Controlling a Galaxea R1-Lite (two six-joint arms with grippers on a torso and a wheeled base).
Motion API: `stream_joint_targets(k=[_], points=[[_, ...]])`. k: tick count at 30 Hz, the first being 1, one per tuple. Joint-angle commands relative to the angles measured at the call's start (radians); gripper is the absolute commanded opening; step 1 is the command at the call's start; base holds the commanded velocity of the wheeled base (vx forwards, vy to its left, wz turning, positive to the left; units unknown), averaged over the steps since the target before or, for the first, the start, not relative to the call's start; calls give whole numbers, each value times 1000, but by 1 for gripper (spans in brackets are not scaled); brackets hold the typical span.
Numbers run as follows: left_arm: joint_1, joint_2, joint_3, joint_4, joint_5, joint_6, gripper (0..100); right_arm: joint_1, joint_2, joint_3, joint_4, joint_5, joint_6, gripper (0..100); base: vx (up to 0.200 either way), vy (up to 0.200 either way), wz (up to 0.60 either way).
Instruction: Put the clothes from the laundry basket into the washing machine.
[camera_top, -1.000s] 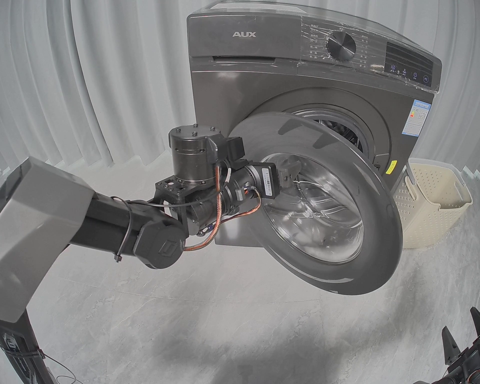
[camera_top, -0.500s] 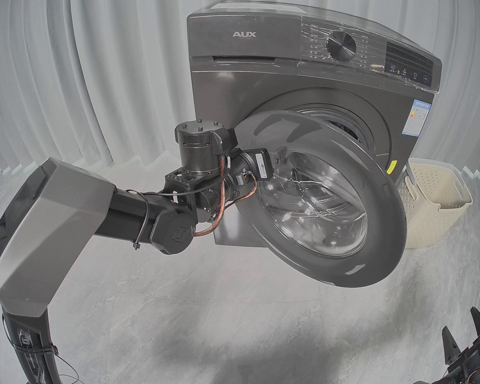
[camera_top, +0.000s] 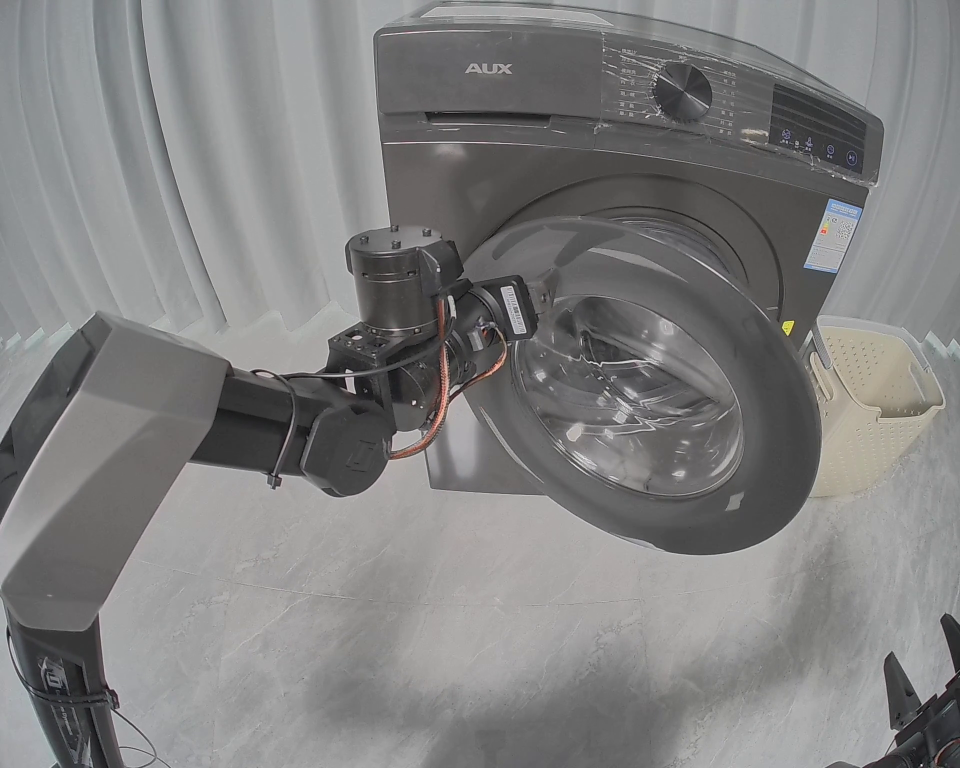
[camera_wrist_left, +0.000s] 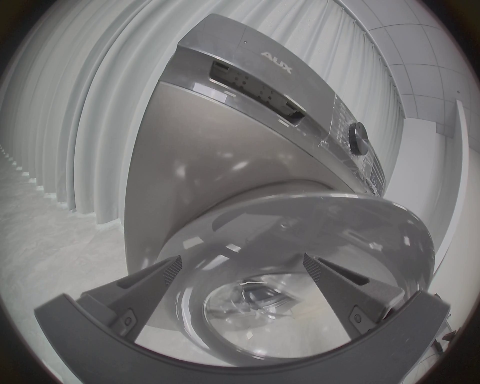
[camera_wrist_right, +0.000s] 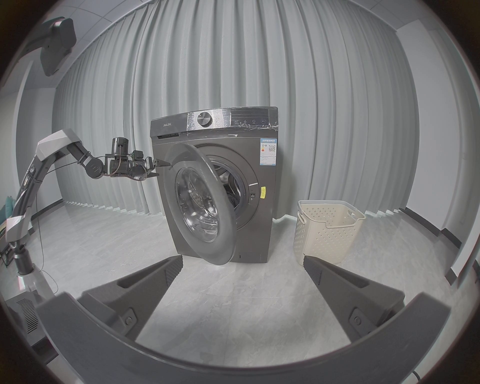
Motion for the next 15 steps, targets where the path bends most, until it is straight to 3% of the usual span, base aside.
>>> stream_joint_targets(k=[1,5,11,13,15], points=[[2,-6,25,2,0,-10,100,1,-13,10,0,0,0,100,0,0,0],[-1,-88,158,1,0,-7,100,1,-13,10,0,0,0,100,0,0,0],[-44,-414,623,-25,-43,5,100,1,-13,10,0,0,-2,100,0,0,0],[-67,-562,796,-32,-76,24,100,1,-13,10,0,0,0,100,0,0,0],[-67,-562,796,-32,-76,24,100,1,-13,10,0,0,0,100,0,0,0]])
